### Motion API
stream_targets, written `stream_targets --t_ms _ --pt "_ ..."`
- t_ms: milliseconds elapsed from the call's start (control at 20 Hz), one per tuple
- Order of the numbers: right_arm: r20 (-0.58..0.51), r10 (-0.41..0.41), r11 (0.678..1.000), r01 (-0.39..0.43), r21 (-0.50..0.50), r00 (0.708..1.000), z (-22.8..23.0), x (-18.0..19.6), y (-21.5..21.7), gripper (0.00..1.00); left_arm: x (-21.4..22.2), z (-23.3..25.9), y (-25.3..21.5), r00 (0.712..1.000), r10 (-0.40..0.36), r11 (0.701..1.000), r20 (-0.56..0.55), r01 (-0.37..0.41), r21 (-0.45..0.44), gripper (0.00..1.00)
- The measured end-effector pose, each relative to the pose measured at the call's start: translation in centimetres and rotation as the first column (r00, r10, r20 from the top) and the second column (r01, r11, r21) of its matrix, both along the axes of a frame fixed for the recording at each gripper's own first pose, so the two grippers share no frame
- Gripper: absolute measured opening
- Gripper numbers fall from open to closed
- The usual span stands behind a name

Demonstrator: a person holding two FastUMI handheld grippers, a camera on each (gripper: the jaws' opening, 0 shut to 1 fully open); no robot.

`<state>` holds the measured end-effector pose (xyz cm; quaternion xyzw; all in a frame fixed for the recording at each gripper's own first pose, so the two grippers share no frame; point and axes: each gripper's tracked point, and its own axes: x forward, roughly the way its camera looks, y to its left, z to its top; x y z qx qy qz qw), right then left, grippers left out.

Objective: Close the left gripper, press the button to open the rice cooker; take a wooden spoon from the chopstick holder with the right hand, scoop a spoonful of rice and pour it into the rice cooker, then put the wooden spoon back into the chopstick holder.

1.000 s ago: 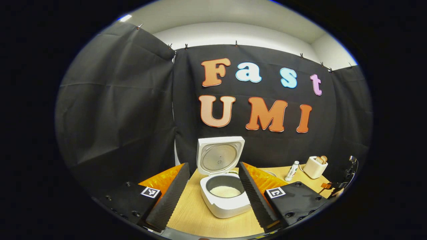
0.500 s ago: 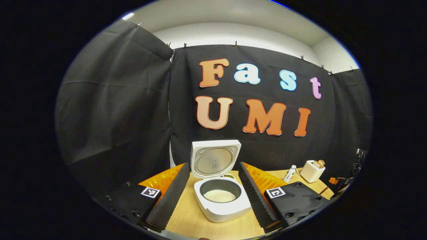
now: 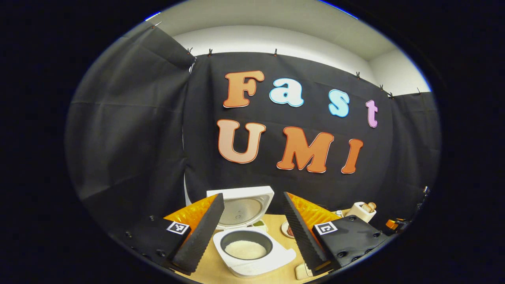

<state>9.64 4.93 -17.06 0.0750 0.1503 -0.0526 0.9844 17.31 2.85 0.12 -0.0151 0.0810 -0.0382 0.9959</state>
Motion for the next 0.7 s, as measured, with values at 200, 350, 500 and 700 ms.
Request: stream_targets --t_ms 200,350,500,700 --pt "0.035 0.041 0.994 -0.037 -0.099 0.999 2.2 -0.1 0.5 0.95 4.8 -0.6 0.3 0.999 0.002 1.0 -0.051 -0.001 0.022 0.99" --pt "0.048 0.078 0.979 -0.067 -0.192 0.996 3.5 -0.3 0.9 0.95 8.5 -1.7 0.5 0.994 0.0 1.0 -0.107 0.001 0.011 1.0" --pt "0.047 0.115 0.965 -0.1 -0.244 0.992 4.0 -0.5 1.7 0.95 12.0 -2.8 0.2 0.986 -0.015 0.999 -0.169 0.008 -0.039 1.0" --pt "0.032 0.133 0.958 -0.12 -0.26 0.991 3.8 -0.8 1.9 0.95 16.7 -4.3 1.0 0.974 0.015 1.0 -0.227 -0.01 0.025 1.0"
